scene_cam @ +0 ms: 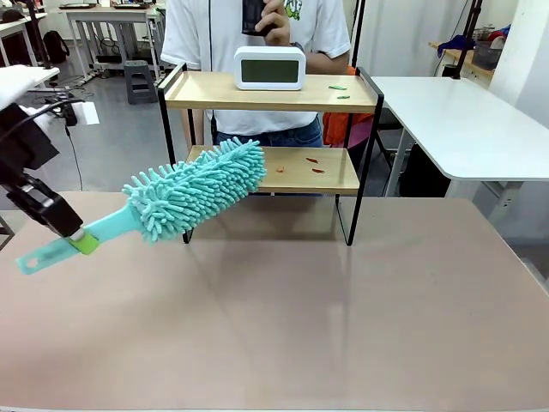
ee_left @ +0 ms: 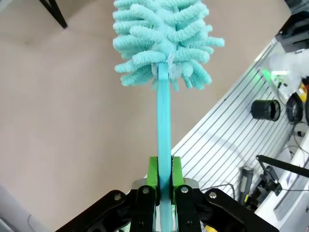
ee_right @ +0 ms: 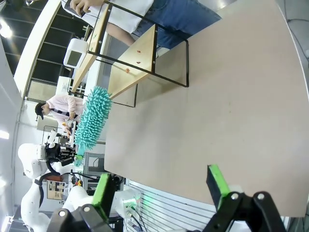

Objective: Clean the shelf.
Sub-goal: Clean the specific tier of the Shelf with the Duster once objects are removed.

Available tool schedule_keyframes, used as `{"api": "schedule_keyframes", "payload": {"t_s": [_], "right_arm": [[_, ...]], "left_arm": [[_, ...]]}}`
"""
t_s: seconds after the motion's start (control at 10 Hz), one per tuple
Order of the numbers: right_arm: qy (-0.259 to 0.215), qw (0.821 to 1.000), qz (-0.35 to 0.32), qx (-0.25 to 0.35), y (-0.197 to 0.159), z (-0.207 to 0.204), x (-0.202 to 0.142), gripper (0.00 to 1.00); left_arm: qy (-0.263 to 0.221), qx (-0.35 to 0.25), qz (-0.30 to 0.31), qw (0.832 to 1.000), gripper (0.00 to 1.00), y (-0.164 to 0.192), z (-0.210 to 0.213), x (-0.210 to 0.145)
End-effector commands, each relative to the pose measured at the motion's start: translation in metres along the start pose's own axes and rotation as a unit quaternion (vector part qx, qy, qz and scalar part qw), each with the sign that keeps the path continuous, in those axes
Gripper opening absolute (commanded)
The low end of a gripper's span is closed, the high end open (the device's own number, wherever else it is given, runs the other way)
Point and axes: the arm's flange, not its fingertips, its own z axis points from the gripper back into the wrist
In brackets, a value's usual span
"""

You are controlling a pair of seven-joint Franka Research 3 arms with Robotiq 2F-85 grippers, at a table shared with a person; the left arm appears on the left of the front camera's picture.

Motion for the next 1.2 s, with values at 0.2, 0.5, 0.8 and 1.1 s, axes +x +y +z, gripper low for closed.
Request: {"api": "schedule_keyframes", "payload": {"t_s": [0.2,0.5,0.8,1.1], "right_arm": [[-0.005,1.0,0.012,0.009,0.001,0.0,0.001,1.0],[-0.005,1.0,0.012,0.009,0.001,0.0,0.001,1.0],[-0.005,1.0,0.012,0.009,0.001,0.0,0.001,1.0],[-0.005,1.0,0.012,0.009,0.001,0.0,0.001,1.0]], "left_arm": [[-0.036,0.011,0.031,0.999,0.12,0.001,0.001,0.007],[-0.05,0.068,0.092,0.992,0.12,0.009,-0.02,0.069],[-0.023,0.096,0.111,0.989,0.12,0.02,-0.042,0.111],[-0.013,0.112,0.146,0.983,0.12,0.017,-0.064,0.152]]}}
